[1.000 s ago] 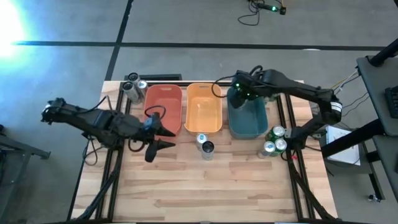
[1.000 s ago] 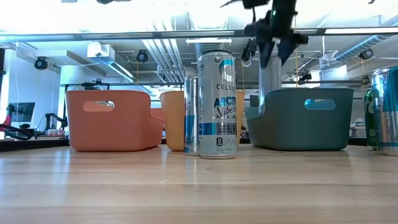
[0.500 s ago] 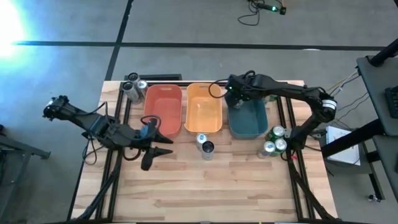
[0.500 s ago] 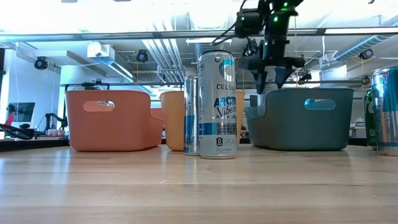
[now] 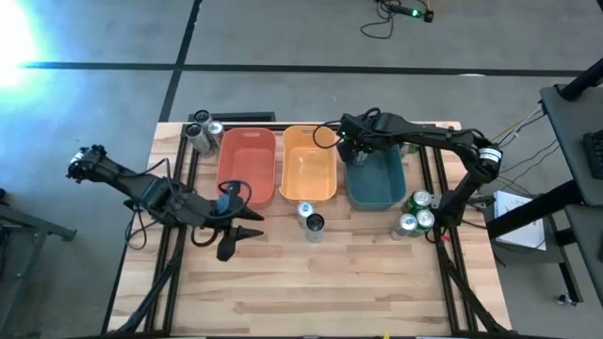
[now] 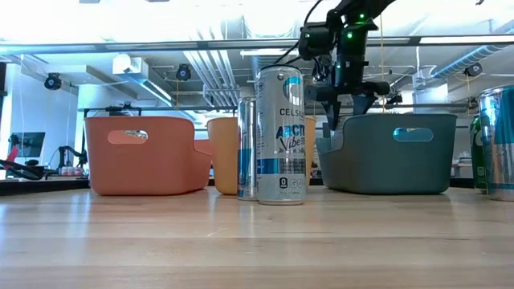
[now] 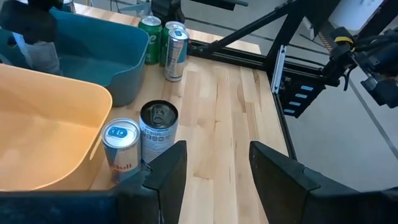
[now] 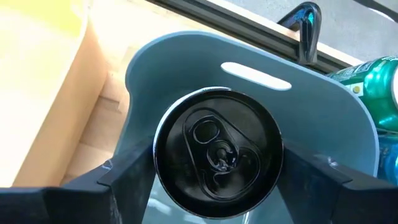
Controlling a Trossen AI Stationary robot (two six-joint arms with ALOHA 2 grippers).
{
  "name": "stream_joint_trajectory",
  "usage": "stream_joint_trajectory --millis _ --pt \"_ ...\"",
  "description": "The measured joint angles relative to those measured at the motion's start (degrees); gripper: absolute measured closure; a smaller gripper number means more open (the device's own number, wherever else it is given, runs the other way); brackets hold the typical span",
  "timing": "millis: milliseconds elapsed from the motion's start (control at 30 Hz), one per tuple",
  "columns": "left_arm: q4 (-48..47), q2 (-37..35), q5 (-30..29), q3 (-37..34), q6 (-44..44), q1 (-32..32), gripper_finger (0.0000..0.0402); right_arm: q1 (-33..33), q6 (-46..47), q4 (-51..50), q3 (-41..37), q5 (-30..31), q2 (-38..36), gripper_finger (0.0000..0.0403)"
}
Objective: Sort soda cans
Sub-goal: Put the white/blue soda can into the blue bin
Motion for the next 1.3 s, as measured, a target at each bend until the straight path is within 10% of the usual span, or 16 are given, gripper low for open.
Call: stream_joint_trajectory --millis 600,967,1300 --pt "0.05 -0.22 -1.15 -0.02 0.63 0.01 0.0242 3.26 -2.35 -5.94 5.98 -1.22 -6.97 0.0045" --pt "1.16 -0.25 -1.18 -0.02 2.16 -0.10 0.0242 33.44 -11.58 9.66 8.33 1.91 -13.98 0.0047" --pt "1.49 -0.25 -1.57 -0.04 2.14 -2.74 0.0242 50.00 -0.96 16.43 8.15 14.58 -2.21 0.0011"
